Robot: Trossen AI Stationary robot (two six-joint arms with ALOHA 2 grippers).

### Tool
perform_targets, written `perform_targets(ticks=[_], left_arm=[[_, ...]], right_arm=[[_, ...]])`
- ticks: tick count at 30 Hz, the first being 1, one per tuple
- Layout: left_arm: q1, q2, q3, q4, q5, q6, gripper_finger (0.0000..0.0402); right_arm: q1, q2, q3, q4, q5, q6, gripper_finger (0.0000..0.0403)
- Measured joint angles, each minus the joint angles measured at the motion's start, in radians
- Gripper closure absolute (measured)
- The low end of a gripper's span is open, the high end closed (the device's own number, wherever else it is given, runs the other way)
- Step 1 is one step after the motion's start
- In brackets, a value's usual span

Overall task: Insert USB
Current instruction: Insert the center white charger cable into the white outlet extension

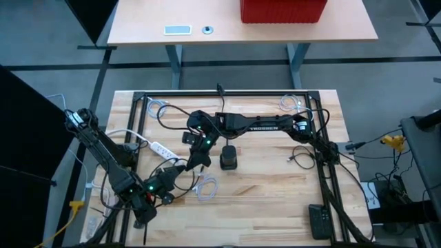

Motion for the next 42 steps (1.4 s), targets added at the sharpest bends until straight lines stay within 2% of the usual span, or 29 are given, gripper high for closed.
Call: perform_targets(ticks=[7, 12, 30, 32, 34, 39, 42], left_arm=[[0.006, 0.000, 0.000, 0.000, 0.006, -0.002, 0.0362], [0.010, 0.000, 0.000, -0.002, -0.021, -0.064, 0.0393], [0.007, 0.000, 0.000, -0.018, -0.023, -0.303, 0.0396], [-0.002, -0.003, 0.000, -0.049, -0.022, -0.391, 0.0396], [-0.007, -0.022, 0.000, -0.076, -0.023, -0.557, 0.0396], [-0.008, -0.119, 0.000, -0.244, 0.018, -1.095, 0.0396], [-0.009, -0.199, 0.000, -0.372, 0.092, -1.392, 0.0396]], right_arm=[[0.000, 0.000, 0.000, -0.002, 0.000, 0.011, 0.0385], [-0.001, 0.000, 0.000, 0.006, 0.000, 0.010, 0.0384], [0.000, -0.030, 0.000, -0.042, -0.003, -0.144, 0.0271], [0.000, -0.049, 0.000, -0.116, -0.005, -0.212, 0.0265], [0.000, -0.072, 0.001, -0.193, 0.035, -0.303, 0.0263], [0.014, -0.102, 0.002, -0.341, 0.333, -0.559, 0.0268], [0.029, -0.110, 0.001, -0.330, 0.474, -0.679, 0.0274]])
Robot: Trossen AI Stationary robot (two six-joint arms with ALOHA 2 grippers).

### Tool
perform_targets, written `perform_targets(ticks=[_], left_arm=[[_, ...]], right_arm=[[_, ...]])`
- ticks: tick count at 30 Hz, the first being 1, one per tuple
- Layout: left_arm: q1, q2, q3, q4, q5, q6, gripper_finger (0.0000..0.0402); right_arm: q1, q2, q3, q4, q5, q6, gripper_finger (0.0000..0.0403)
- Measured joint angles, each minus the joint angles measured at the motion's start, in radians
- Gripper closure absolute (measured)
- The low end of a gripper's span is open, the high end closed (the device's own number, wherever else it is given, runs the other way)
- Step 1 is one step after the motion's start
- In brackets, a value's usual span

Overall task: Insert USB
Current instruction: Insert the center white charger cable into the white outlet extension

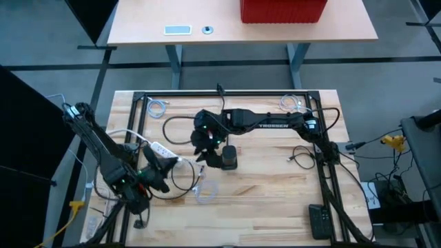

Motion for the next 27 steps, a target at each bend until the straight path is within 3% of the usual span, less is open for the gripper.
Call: perform_targets(ticks=[12, 17, 27], left_arm=[[-0.016, -0.249, -0.012, -0.052, 0.095, -0.424, 0.0396], [-0.018, -0.294, -0.050, -0.029, 0.079, -0.443, 0.0396], [-0.018, -0.302, -0.089, 0.041, 0.073, -0.417, 0.0397]], right_arm=[[0.071, -0.004, -0.011, 0.355, 0.227, -0.335, 0.0270], [0.078, -0.013, -0.012, 0.420, 0.229, -0.329, 0.0258], [0.078, -0.006, -0.012, 0.454, 0.353, -0.223, 0.0261]])
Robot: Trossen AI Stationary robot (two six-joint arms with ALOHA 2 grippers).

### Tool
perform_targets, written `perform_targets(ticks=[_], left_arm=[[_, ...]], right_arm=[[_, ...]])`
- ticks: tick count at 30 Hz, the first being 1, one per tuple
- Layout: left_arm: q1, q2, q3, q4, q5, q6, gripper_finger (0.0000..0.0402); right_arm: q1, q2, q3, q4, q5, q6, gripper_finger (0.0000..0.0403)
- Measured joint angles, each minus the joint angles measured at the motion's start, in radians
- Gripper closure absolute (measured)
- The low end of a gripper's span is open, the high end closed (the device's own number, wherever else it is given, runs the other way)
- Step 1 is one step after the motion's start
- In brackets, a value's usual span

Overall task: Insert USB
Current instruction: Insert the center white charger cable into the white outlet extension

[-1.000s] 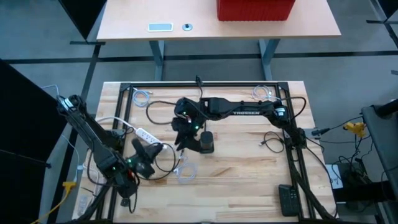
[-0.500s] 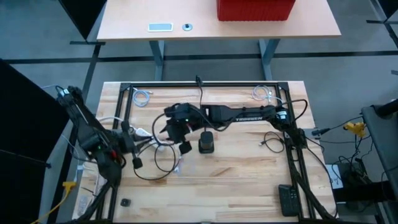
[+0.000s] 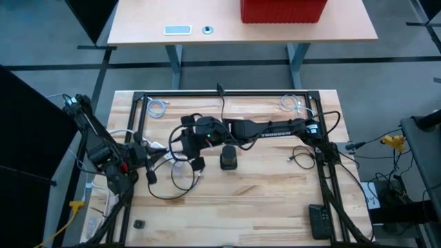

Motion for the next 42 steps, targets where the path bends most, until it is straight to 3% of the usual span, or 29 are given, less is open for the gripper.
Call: perform_targets(ticks=[28, 42], left_arm=[[0.000, 0.028, 0.000, 0.029, 0.005, 0.002, 0.0397], [0.000, 0.059, 0.000, 0.089, 0.046, 0.072, 0.0397]], right_arm=[[0.011, 0.004, -0.005, 0.009, -0.010, 0.029, 0.0347], [0.028, 0.004, -0.015, -0.001, -0.046, 0.036, 0.0327]])
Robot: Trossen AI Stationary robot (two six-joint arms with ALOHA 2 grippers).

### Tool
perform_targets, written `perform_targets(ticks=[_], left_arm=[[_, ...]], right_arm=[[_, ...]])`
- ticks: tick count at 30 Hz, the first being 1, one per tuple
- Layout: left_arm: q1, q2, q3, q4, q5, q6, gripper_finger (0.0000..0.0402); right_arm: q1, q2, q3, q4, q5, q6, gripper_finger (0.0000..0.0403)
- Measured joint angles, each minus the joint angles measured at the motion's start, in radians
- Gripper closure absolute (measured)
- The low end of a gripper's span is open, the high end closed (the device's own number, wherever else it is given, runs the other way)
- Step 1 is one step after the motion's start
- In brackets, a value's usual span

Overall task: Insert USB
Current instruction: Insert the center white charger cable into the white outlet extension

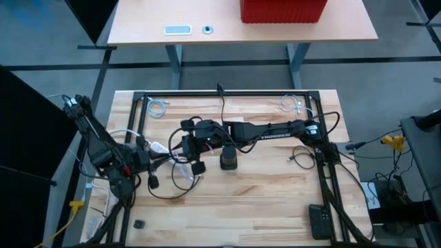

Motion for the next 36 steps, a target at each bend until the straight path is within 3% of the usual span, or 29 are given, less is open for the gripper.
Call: perform_targets(ticks=[8, 21, 33, 36], left_arm=[[0.000, 0.009, 0.000, 0.086, 0.012, 0.111, 0.0397], [0.000, 0.009, 0.000, 0.082, 0.014, 0.113, 0.0397], [0.000, 0.009, 0.000, 0.078, 0.014, 0.113, 0.0397], [0.000, 0.009, 0.000, 0.077, 0.014, 0.113, 0.0397]], right_arm=[[0.003, 0.000, -0.002, -0.019, -0.012, 0.001, 0.0325], [0.006, 0.000, 0.007, -0.061, -0.007, 0.007, 0.0352], [0.009, -0.008, 0.012, -0.066, -0.007, 0.001, 0.0348], [0.009, -0.009, 0.012, -0.067, -0.007, 0.010, 0.0370]])
